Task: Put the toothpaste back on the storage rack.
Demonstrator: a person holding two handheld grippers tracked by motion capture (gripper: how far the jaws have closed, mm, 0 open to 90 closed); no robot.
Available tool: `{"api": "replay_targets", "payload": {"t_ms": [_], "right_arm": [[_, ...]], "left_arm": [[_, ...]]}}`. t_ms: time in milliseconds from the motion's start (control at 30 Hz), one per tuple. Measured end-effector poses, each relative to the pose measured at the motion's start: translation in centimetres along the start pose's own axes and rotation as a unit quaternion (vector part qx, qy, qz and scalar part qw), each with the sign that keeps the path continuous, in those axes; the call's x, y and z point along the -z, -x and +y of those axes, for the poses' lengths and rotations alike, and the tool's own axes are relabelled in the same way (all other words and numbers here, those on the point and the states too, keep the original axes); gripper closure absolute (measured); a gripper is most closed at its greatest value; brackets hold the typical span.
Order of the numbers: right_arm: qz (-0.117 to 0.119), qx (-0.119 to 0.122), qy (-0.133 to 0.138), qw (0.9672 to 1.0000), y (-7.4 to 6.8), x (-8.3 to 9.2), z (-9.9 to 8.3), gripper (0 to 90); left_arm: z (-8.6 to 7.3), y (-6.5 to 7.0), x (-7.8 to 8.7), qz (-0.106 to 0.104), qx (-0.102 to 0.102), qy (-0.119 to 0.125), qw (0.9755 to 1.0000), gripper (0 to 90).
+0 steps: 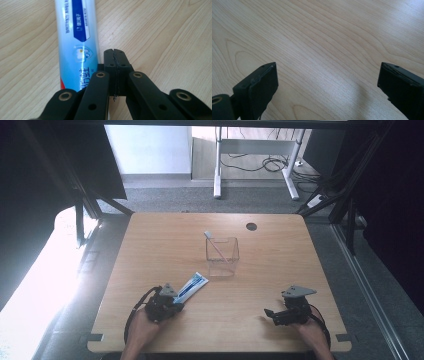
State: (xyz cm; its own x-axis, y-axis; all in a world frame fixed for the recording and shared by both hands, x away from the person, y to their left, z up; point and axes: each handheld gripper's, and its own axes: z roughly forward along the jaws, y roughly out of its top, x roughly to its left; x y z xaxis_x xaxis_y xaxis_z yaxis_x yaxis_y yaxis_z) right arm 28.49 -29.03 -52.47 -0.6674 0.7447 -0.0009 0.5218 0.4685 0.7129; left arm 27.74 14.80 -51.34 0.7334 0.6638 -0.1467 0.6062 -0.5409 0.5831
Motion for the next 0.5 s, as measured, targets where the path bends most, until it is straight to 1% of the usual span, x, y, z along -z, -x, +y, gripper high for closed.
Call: {"api": "replay_targets", "payload": {"t_ms": [33, 133, 200, 233, 267, 300, 433, 500], "right_arm": [[0.000, 0.000, 0.000, 1.0000, 0.0, 0.0, 0.0, 3.0], [0.000, 0.001, 0.000, 1.0000, 0.0, 0.0, 0.0, 3.0], [0.000, 0.000, 0.000, 1.0000, 0.0, 0.0, 0.0, 3.0], [0.000, 0.000, 0.000, 1.0000, 0.0, 0.0, 0.0, 3.0], [-0.001, 0.000, 0.000, 1.0000, 0.1, 0.0, 0.0, 3.1], [-0.001, -0.001, 0.000, 1.0000, 0.1, 0.0, 0.0, 3.2], [-0.002, -0.001, 0.001, 1.0000, 0.1, 0.1, 0.0, 3.2], [-0.001, 0.000, 0.002, 1.0000, 0.1, 0.1, 0.0, 3.2]], "left_arm": [[0.0, 0.0, 0.0, -0.001, 0.004, 0.002, 1.0000, 89.7], [0.2, -0.1, 0.1, -0.006, 0.004, 0.003, 1.0000, 89.3], [0.5, 0.0, 0.6, -0.015, 0.006, 0.011, 0.9998, 85.5], [0.5, 0.0, 0.6, -0.015, 0.006, 0.011, 0.9998, 82.9], [0.7, 0.0, 0.7, -0.011, 0.003, 0.010, 0.9999, 82.9], [0.9, 0.1, 0.9, -0.006, -0.003, 0.007, 1.0000, 81.0], [1.6, 0.0, 1.5, 0.008, -0.002, 0.002, 1.0000, 75.6], [1.9, -0.3, 1.7, 0.017, -0.002, -0.003, 0.9999, 72.7]]}}
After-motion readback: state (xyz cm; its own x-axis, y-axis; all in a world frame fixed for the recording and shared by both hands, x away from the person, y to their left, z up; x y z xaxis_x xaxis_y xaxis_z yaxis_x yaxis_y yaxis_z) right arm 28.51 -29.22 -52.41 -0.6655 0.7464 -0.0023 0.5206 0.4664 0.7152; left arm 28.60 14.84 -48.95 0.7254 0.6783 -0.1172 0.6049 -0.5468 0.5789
